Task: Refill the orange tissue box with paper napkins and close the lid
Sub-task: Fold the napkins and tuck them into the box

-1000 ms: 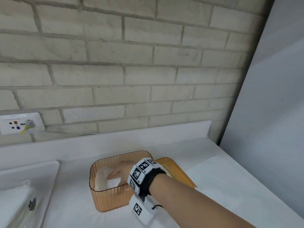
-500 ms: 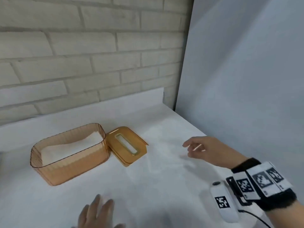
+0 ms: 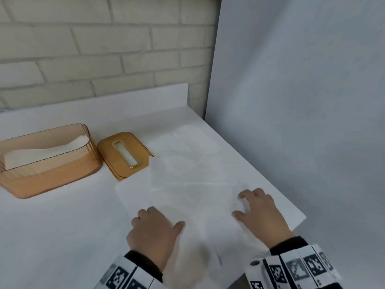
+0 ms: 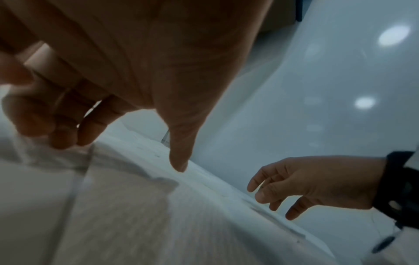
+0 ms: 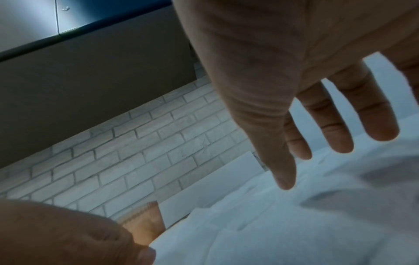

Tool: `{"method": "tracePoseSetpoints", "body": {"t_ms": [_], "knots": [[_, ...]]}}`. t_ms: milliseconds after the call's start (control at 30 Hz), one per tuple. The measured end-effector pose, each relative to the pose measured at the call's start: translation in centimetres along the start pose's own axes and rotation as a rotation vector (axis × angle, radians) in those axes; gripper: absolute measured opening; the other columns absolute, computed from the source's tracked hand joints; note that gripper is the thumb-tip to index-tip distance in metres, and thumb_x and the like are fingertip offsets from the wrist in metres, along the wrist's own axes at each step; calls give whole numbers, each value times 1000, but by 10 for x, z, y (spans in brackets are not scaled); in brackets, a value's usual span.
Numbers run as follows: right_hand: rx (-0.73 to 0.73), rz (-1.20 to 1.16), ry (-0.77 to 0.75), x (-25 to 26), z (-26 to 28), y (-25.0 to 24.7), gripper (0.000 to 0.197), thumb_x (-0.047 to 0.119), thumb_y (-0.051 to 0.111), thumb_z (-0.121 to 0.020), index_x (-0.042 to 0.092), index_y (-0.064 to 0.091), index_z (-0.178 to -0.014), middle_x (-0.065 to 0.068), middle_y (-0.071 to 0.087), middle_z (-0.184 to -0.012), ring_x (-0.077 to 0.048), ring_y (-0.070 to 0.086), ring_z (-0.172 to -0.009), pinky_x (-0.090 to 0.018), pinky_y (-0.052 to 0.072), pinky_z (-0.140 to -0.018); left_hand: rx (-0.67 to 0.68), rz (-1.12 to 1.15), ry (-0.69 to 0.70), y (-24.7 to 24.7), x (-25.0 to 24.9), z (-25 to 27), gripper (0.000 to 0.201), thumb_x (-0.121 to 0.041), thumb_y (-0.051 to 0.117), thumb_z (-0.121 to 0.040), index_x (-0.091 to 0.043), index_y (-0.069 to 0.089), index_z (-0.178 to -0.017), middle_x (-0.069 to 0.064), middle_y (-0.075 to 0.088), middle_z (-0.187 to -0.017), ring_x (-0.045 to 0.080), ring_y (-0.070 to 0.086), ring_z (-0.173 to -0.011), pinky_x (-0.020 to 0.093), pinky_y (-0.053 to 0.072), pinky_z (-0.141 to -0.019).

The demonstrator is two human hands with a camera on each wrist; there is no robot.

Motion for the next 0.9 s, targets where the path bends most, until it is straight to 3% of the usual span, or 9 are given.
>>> {"method": "tracePoseSetpoints", "body": {"t_ms": [133, 233, 333, 433, 533, 633, 767, 833, 900], "knots": [[22, 81, -35, 4, -1, 7, 44, 39, 56, -86, 25, 43, -126, 3, 38, -121, -16, 38, -110, -26, 44, -84, -38, -17, -47, 0, -8, 3, 71, -67, 48, -84, -9, 36, -122, 1, 48, -120, 14, 52, -111, 21, 46, -75], [17, 64, -82, 9, -2, 7, 42, 35, 55, -88, 26, 42, -127, 4, 39, -122, -15, 40, -111, -25, 44, -83, 11, 204, -63, 7, -7, -3, 56, -52, 60, -86, -9, 40, -117, 1, 51, -109, 18, 56, -105, 24, 45, -77], [31, 38, -88, 7, -6, 7, 52, 34, 57, -86, 25, 34, -132, 3, 39, -124, -16, 42, -113, -26, 44, -81, 10, 423, -57, 6, -5, -4, 30, -30, 65, -87, -12, 42, -90, -4, 45, -80, 14, 48, -72, 22, 33, -55], [88, 12, -99, 6, -9, 7, 57, 37, 59, -85, 24, 31, -133, 2, 38, -124, -17, 41, -112, -26, 44, -80, -83, 566, -70, -1, -1, -2, 38, -19, 63, -87, -13, 30, -70, -2, 34, -65, 13, 31, -55, 24, 21, -48], [160, -7, -134, 8, -13, 1, 54, 41, 58, -85, 23, 36, -130, 2, 38, -124, -18, 39, -113, -28, 44, -85, -237, 597, -76, -12, 6, 0, 27, -20, 59, -90, -6, 40, -77, 2, 37, -61, 17, 34, -54, 25, 23, -48], [150, 4, -192, 19, -29, -18, 44, 41, 56, -87, 24, 43, -125, 2, 41, -123, -18, 38, -113, -31, 43, -91, -360, 606, -86, -20, 12, 3, 16, -23, 55, -93, -8, 55, -89, -1, 53, -71, 23, 52, -70, 31, 36, -59], [167, 12, -261, 54, -72, -37, 35, 36, 56, -88, 20, 50, -118, -2, 48, -119, -22, 42, -114, -36, 43, -93, -438, 634, -129, -19, 21, 3, 27, -31, 52, -95, -13, 68, -83, -2, 67, -81, 20, 58, -75, 33, 46, -67], [195, 33, -290, 78, -101, -38, 35, 34, 57, -88, 13, 52, -116, -7, 52, -119, -25, 48, -113, -37, 44, -93, -500, 702, -153, -21, 27, 4, 25, -32, 52, -95, -16, 71, -99, -2, 69, -96, 18, 57, -80, 29, 42, -68], [219, 61, -294, 101, -131, -36, 38, 33, 56, -90, 5, 52, -116, -11, 55, -120, -28, 52, -112, -35, 45, -92, -579, 736, -132, -27, 31, 6, 26, -29, 53, -95, -14, 71, -105, 0, 66, -96, 18, 57, -78, 25, 39, -63]]}}
Point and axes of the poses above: each hand's wrist, its own z-axis away from the middle knuckle, its own y-axis out of the palm, x = y × z, the point moved 6 cm from there along -z, towards the middle knuckle
